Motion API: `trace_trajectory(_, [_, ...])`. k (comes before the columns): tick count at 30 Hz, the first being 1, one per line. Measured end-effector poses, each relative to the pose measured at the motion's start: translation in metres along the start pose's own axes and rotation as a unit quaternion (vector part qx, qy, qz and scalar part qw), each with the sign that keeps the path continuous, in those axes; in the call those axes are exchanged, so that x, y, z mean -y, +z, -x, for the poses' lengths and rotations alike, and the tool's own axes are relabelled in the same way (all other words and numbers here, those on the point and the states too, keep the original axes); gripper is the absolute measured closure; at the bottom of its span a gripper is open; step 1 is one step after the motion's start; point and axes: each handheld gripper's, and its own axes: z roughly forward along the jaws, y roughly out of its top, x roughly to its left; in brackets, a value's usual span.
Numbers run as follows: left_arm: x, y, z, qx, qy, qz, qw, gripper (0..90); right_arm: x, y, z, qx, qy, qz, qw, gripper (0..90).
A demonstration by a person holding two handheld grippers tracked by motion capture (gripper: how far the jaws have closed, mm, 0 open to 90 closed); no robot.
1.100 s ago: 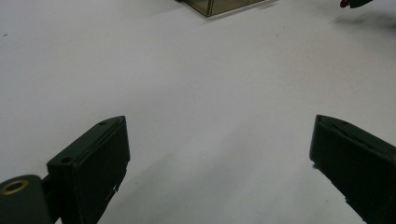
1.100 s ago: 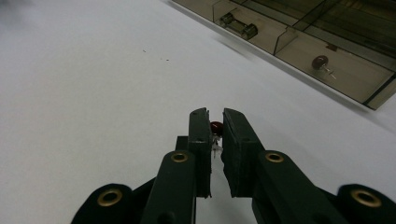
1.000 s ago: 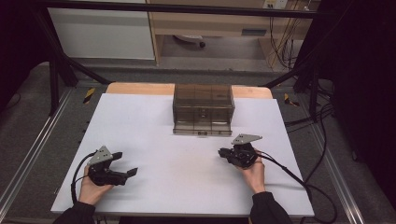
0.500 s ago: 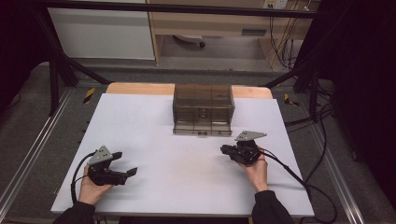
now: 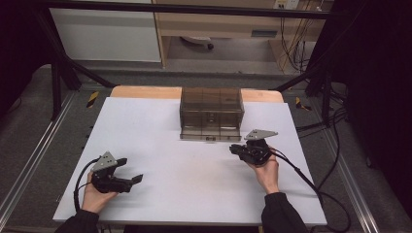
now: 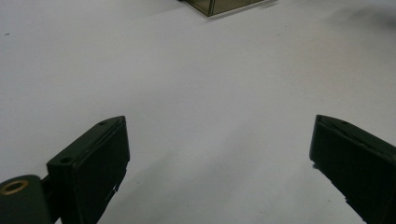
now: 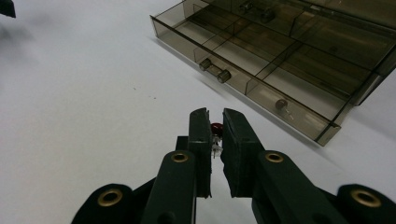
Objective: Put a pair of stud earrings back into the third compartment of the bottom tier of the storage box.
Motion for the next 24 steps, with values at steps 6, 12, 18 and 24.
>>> trace_trajectory(6, [0.0, 0.0, 0.0, -0.001, -0.001, 0.001, 1.0, 4.6, -0.006, 0.003, 0.003, 0.004, 0.0, -0.001, 1.0, 82.7])
trace_trajectory(12, [0.0, 0.0, 0.0, 0.0, -0.002, 0.0, 1.0, 4.6, -0.014, 0.006, 0.008, 0.014, 0.001, -0.009, 0.9999, 82.7])
trace_trajectory(18, [0.0, 0.0, 0.0, 0.0, -0.002, 0.0, 1.0, 4.6, -0.021, 0.009, 0.014, 0.023, 0.007, -0.007, 0.9997, 82.8])
trace_trajectory(24, [0.0, 0.0, -0.001, 0.0, -0.003, 0.0, 1.0, 4.6, -0.026, 0.016, 0.025, 0.035, 0.016, -0.013, 0.9992, 82.8])
